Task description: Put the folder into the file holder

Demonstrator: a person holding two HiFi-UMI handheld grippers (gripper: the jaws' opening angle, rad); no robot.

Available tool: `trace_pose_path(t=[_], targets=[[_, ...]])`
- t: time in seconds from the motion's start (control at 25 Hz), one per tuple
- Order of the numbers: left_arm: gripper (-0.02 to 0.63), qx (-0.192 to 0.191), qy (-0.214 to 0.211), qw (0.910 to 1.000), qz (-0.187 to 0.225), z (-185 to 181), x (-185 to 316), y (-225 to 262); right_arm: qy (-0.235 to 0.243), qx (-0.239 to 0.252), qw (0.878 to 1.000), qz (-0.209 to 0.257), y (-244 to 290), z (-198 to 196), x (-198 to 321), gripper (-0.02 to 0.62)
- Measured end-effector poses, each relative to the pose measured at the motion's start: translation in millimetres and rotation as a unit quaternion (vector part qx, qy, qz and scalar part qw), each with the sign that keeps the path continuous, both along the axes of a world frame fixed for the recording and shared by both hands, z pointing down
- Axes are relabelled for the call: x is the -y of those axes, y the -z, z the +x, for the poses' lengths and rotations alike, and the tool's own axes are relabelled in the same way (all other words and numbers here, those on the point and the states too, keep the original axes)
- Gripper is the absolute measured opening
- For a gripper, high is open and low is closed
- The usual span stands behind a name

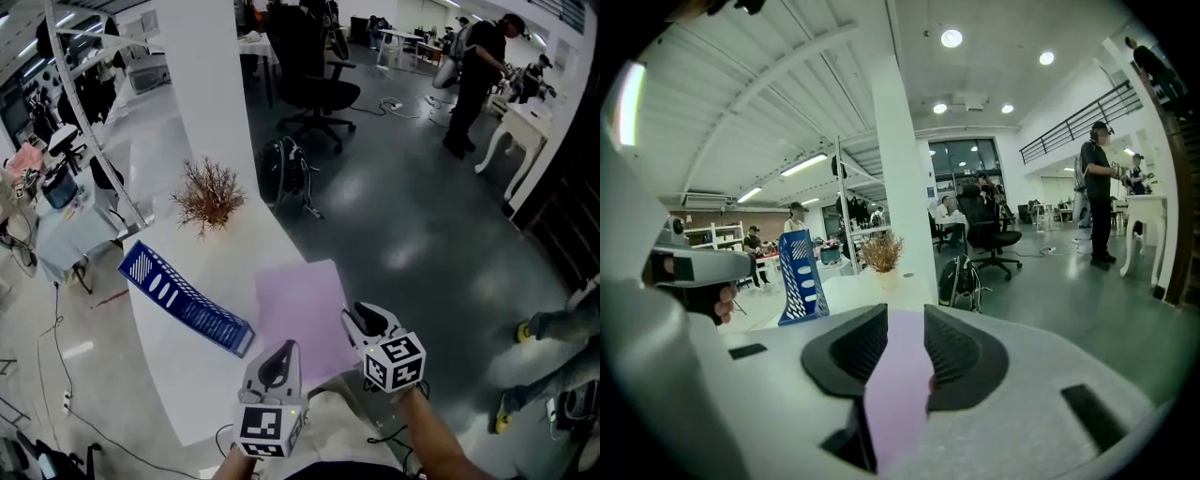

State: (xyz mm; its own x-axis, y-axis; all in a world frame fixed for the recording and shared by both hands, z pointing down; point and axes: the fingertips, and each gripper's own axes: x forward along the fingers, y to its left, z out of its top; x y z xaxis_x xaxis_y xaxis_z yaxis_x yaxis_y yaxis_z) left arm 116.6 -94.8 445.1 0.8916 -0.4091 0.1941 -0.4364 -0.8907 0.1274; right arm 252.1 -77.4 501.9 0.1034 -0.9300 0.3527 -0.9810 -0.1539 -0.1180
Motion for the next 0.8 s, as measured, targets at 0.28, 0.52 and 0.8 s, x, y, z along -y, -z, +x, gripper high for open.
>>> trace_pose_path(t=[0.28,0.52,0.8], targets=[[0.006,0.004,0.012,0.9999,-0.006,16,15,-9,0.017,0.031,0.999,-0.019,-21,19,16,0.106],[0.006,0.008,0.026,0.9995,-0.019,30,28,-18,0.031,0.063,0.997,-0.035,-43,35,32,0.118],[0.005,0.012,0.04,0.9989,-0.022,49,45,-30,0.049,0.107,0.992,-0.054,-68,56,52,0.135]])
